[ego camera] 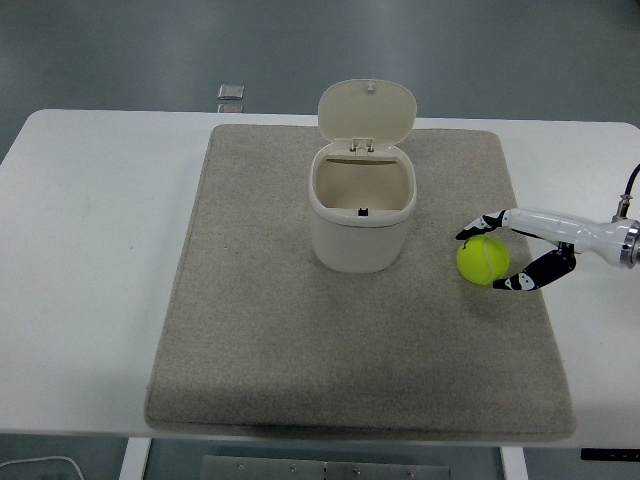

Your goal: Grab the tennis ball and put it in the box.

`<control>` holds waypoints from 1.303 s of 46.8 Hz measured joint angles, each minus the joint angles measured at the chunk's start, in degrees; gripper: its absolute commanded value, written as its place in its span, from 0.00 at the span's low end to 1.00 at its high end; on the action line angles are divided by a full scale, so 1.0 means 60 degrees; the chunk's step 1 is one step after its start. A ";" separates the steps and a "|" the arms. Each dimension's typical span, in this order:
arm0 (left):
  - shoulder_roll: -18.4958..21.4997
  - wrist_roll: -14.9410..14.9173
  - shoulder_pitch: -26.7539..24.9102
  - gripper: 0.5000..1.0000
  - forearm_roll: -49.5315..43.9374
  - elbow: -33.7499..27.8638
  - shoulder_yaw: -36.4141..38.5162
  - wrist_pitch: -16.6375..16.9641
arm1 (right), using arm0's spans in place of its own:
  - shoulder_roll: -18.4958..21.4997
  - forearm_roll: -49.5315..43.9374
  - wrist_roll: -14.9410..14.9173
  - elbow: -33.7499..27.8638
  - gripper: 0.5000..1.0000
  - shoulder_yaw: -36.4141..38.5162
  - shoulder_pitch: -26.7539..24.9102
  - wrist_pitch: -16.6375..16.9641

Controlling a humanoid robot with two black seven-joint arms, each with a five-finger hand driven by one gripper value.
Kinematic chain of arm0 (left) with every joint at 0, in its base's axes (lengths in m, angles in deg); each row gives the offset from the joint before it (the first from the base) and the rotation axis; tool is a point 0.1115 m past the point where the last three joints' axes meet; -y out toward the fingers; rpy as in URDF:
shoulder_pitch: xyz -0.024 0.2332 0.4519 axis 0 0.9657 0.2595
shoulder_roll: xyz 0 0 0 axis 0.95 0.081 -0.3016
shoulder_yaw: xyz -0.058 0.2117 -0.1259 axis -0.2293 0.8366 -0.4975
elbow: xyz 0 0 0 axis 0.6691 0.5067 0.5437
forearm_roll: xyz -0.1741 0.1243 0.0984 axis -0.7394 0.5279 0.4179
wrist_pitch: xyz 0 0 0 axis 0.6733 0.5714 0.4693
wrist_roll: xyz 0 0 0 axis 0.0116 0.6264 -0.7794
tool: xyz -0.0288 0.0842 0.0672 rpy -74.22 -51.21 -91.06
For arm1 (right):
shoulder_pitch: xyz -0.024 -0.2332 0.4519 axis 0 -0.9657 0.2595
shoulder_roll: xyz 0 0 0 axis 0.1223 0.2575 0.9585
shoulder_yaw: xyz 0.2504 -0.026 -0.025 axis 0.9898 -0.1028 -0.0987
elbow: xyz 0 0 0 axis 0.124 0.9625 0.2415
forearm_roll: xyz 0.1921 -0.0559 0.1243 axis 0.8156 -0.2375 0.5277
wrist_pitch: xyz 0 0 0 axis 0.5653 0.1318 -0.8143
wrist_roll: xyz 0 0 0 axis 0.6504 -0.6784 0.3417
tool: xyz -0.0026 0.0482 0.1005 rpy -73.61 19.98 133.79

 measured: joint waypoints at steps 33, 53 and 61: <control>0.0000 0.0000 0.0000 0.98 0.0000 0.0000 -0.0003 0.0000 | -0.0090 0.0461 -0.0136 0.0143 0.00 0.0167 0.0302 0.0295; 0.0000 0.0000 0.0000 0.98 0.0000 0.0000 0.0000 0.0000 | -0.0487 0.2612 -0.0392 0.0538 0.00 0.0720 0.1498 0.1834; 0.0000 0.0000 0.0000 0.98 0.0000 0.0000 0.0000 0.0000 | -0.0267 0.2697 -0.0367 0.0889 0.00 0.0734 0.1839 0.1908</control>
